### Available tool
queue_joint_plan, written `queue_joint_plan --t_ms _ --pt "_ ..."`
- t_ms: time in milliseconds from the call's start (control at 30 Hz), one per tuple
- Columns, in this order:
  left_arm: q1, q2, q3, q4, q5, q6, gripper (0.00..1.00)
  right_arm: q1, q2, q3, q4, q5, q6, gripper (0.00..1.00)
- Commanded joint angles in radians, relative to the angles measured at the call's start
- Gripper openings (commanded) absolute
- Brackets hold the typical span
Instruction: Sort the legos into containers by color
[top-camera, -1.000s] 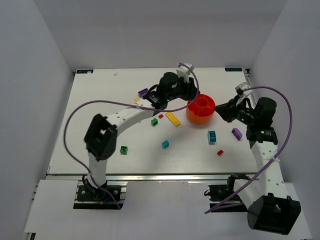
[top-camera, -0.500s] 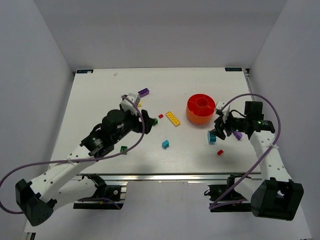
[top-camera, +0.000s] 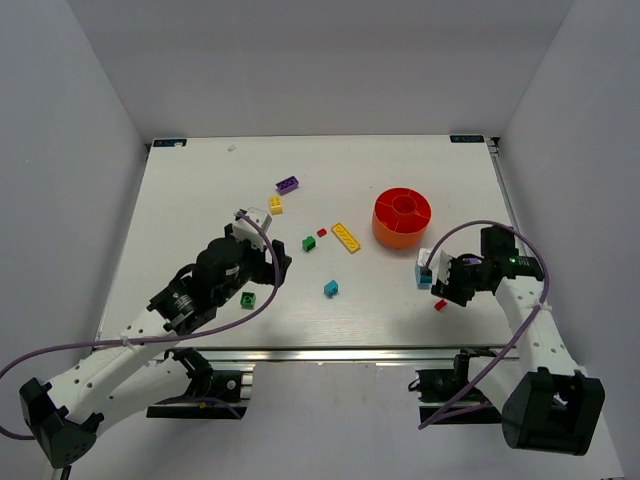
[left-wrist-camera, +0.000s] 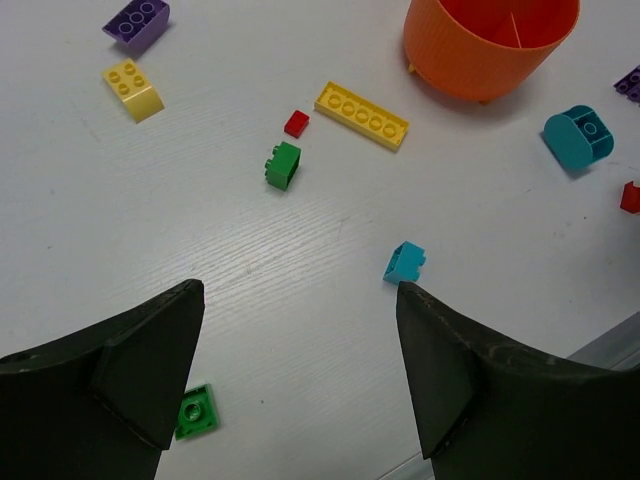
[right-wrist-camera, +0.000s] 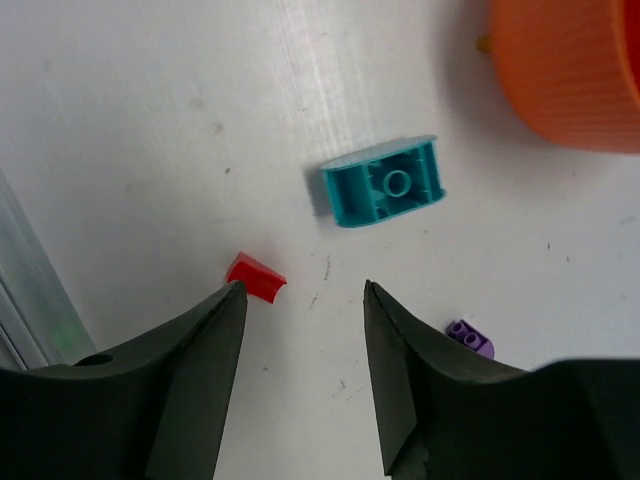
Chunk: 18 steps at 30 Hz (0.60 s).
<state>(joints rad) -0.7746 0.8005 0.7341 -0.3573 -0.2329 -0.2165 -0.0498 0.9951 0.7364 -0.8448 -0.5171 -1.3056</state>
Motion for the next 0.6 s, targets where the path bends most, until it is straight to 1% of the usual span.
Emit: queue_joint_plan --t_ms 0,67,100,167,200,333,567 --pt "-0.005 -0.018 0.011 -0.012 -0.017 0.016 0.87 0.004 0.017 -0.035 -0.137 0.029 -0.413 0.56" --pt "-0.005 -0.012 0.011 -0.014 -0.014 0.016 0.87 0.005 0.060 -0.032 -0.186 0.026 -0.501 0.55" --pt "-0.005 -0.011 0.011 -0.015 -0.017 0.016 0.87 0.005 0.116 -0.025 -0.209 0.034 -0.539 0.55" --pt "-0.005 -0.006 0.011 -0.019 -0.023 0.014 0.88 0.004 0.163 -0.002 -0.238 0.049 -0.621 0.58" --pt "-0.005 -0.006 0.011 -0.020 -0.028 0.012 0.88 0.005 0.189 -0.003 -0.226 0.066 -0.626 0.58" --pt "-0.005 -0.001 0.007 -0.017 -0.029 0.014 0.88 0.005 0.206 -0.054 -0.082 0.114 -0.681 0.60" --pt "-0.005 0.014 0.007 -0.019 -0.029 0.012 0.88 0.007 0.273 -0.043 -0.068 0.124 -0.707 0.60"
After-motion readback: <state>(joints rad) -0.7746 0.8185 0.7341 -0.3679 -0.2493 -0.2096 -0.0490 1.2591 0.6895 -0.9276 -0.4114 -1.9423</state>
